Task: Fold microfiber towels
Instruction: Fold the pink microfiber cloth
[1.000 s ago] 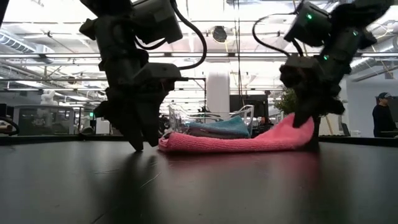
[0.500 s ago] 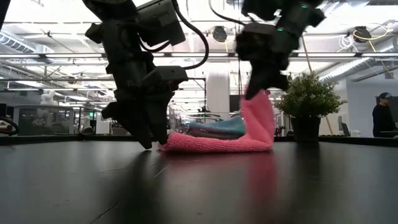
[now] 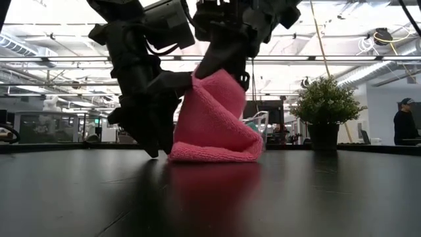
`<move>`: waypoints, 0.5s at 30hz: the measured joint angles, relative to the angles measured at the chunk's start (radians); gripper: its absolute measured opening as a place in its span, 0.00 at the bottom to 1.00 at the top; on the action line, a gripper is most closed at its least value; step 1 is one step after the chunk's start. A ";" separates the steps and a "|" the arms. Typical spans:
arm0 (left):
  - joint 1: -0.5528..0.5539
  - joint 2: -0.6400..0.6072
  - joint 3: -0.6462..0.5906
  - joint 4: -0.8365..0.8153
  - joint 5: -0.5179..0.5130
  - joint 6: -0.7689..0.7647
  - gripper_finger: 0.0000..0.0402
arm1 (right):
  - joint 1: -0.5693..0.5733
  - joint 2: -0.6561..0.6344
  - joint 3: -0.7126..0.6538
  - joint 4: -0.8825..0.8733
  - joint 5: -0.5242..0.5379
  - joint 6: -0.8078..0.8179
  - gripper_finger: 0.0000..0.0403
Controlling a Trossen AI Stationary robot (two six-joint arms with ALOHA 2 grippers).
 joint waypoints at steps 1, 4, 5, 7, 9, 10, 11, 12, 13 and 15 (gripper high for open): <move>0.000 0.000 -0.001 -0.003 0.000 0.000 0.50 | 0.000 0.006 0.000 -0.001 0.000 0.000 0.00; 0.000 0.000 -0.001 -0.010 0.000 -0.003 0.50 | -0.007 0.013 0.001 -0.002 0.000 -0.003 0.00; 0.000 0.000 -0.001 -0.017 0.000 -0.006 0.50 | -0.008 0.014 0.001 -0.004 0.001 -0.015 0.00; 0.000 0.000 0.000 -0.038 0.000 -0.014 0.50 | -0.010 0.016 0.000 -0.009 0.007 -0.057 0.00; -0.003 -0.002 0.001 -0.062 0.008 -0.025 0.50 | -0.015 0.016 0.000 -0.016 0.003 -0.081 0.01; -0.005 -0.002 0.001 -0.070 0.016 -0.032 0.50 | -0.017 0.016 0.000 -0.021 0.004 -0.088 0.03; -0.008 -0.002 0.001 -0.079 0.019 -0.038 0.50 | -0.019 0.016 -0.001 -0.026 0.003 -0.099 0.05; -0.012 -0.002 0.001 -0.086 0.019 -0.042 0.49 | -0.022 0.016 -0.001 -0.028 0.003 -0.109 0.08; -0.017 -0.002 0.002 -0.092 0.019 -0.045 0.48 | -0.023 0.016 -0.001 -0.027 0.003 -0.116 0.10; -0.026 -0.003 0.002 -0.102 0.020 -0.055 0.45 | -0.026 0.016 -0.001 -0.019 0.003 -0.120 0.17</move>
